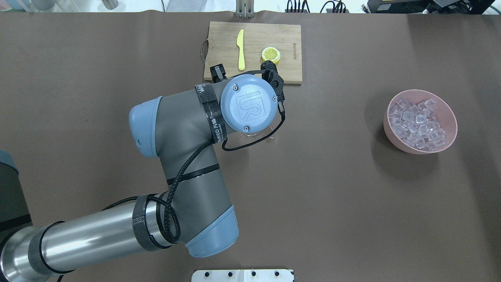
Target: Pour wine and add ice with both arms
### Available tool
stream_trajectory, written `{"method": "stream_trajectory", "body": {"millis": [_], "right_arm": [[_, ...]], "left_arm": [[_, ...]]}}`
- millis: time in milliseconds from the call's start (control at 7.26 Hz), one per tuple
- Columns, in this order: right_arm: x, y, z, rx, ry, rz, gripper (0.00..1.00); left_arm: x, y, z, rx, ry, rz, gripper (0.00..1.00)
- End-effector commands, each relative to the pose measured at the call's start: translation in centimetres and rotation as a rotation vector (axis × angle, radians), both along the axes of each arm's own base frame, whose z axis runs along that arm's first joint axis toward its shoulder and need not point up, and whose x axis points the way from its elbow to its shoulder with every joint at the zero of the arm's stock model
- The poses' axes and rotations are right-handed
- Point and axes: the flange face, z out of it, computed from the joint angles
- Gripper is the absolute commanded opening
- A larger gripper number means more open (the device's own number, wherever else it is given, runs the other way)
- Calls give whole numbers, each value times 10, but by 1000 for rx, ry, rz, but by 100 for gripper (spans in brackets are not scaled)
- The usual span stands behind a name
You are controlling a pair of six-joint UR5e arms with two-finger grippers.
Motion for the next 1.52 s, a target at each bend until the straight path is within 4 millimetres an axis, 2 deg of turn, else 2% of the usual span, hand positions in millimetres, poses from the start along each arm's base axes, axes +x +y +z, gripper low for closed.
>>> {"method": "stream_trajectory", "body": {"millis": [0, 276, 413, 827, 965, 1103, 1378], "right_arm": [[0, 0, 0, 0, 0, -1, 100], [0, 0, 0, 0, 0, -1, 100], [0, 0, -1, 1, 0, 0, 100], [0, 0, -1, 1, 0, 0, 100], [0, 0, -1, 1, 0, 0, 100], [0, 0, -1, 2, 0, 0, 100], [0, 0, -4, 7, 0, 0, 100]], "left_arm": [[5, -2, 0, -4, -12, 2, 0], [11, -5, -13, -26, -59, 1, 0], [11, -5, -13, -31, -64, 1, 0], [7, -5, -14, 2, 18, 7, 0], [3, -12, -11, 27, 67, 6, 0], [-10, -18, -1, 19, 133, 44, 0], [-56, -19, 48, 22, 268, 78, 0]]}}
